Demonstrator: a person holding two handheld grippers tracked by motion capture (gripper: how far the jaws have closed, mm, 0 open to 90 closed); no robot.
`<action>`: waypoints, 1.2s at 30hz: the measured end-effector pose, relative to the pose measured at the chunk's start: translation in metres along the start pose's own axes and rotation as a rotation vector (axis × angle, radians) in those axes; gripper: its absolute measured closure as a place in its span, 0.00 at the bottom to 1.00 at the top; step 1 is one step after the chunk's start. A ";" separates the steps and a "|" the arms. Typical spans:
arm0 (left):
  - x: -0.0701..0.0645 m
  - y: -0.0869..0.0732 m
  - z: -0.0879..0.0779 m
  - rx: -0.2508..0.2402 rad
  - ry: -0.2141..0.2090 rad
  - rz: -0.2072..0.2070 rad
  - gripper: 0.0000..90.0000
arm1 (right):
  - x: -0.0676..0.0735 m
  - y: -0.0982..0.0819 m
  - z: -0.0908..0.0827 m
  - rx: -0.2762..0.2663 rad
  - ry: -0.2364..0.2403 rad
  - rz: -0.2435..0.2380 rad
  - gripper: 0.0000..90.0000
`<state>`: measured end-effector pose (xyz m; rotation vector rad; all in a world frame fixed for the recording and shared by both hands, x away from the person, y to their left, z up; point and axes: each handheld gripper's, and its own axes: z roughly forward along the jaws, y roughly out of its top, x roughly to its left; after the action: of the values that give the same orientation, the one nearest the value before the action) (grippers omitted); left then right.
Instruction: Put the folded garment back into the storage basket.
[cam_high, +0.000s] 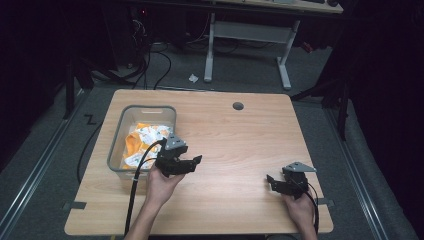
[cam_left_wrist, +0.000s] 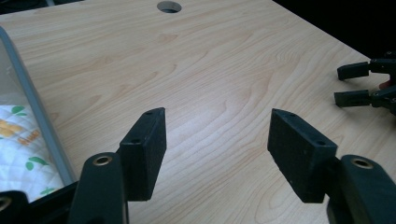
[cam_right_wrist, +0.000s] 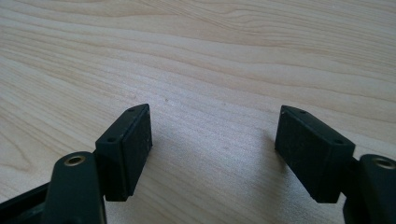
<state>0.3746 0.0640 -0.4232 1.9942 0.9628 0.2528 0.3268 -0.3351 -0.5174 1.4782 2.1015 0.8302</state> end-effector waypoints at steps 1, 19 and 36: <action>-0.001 0.000 0.000 -0.001 -0.003 0.002 0.42 | 0.000 0.000 0.000 0.000 0.000 -0.001 0.31; -0.016 -0.006 0.011 -0.005 -0.032 0.007 0.41 | 0.000 0.000 0.000 0.000 0.000 -0.001 0.31; -0.026 -0.015 0.030 0.021 -0.064 0.009 0.41 | 0.000 0.000 0.000 0.000 0.001 0.000 0.31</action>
<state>0.3646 0.0311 -0.4483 2.0141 0.9195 0.1839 0.3269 -0.3352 -0.5174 1.4784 2.1021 0.8306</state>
